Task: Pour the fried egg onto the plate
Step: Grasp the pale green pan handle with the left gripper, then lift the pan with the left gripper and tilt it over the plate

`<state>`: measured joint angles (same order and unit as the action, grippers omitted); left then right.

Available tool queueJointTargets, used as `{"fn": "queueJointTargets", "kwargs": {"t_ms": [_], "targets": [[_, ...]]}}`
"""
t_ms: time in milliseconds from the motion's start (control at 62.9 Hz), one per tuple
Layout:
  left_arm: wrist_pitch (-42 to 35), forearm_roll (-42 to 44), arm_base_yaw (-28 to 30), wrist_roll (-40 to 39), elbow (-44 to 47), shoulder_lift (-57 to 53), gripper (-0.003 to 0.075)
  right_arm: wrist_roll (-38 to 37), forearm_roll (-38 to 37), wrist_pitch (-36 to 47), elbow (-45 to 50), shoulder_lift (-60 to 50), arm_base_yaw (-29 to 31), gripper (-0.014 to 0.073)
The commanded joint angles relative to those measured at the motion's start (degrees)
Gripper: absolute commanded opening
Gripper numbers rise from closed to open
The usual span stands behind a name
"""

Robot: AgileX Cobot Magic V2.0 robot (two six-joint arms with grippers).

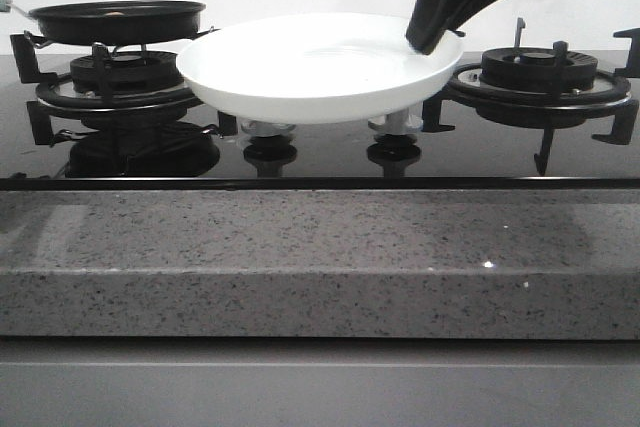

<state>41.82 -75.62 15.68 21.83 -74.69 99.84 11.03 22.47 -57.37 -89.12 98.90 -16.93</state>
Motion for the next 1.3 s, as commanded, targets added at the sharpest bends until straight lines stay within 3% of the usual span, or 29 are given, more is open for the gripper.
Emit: {"fn": "queueJointTargets", "kwargs": {"t_ms": [0, 64, 509, 731, 874, 1287], "targets": [[0.4, -2.4, -0.3, 0.3, -2.0, -2.5, 0.0037, 0.6, 1.8, 2.0, -1.4, -3.4, 0.2, -0.0106], [0.4, -2.4, -0.3, 0.3, -2.0, -2.5, -0.0022, 0.6, 1.8, 2.0, -1.4, -3.4, 0.2, -0.0106], [5.9, -5.1, -1.0, 5.1, -7.9, -8.3, -0.0020, 0.6, 1.8, 2.0, -1.4, -3.4, 0.2, -0.0106], [5.9, -2.4, -5.8, 9.8, -9.2, -14.7, -0.0020, 0.6, 1.8, 2.0, -1.4, -3.4, 0.2, -0.0106], [2.5, 6.2, -11.8, 11.1, -9.2, -18.3, -0.0020, 0.6, 1.8, 2.0, -1.4, -3.4, 0.2, -0.0106], [-12.8, 37.7, -36.8, 9.4, -9.2, -25.8, -0.0020, 0.6, 1.8, 2.0, -1.4, -3.4, 0.2, -0.0106]]}}
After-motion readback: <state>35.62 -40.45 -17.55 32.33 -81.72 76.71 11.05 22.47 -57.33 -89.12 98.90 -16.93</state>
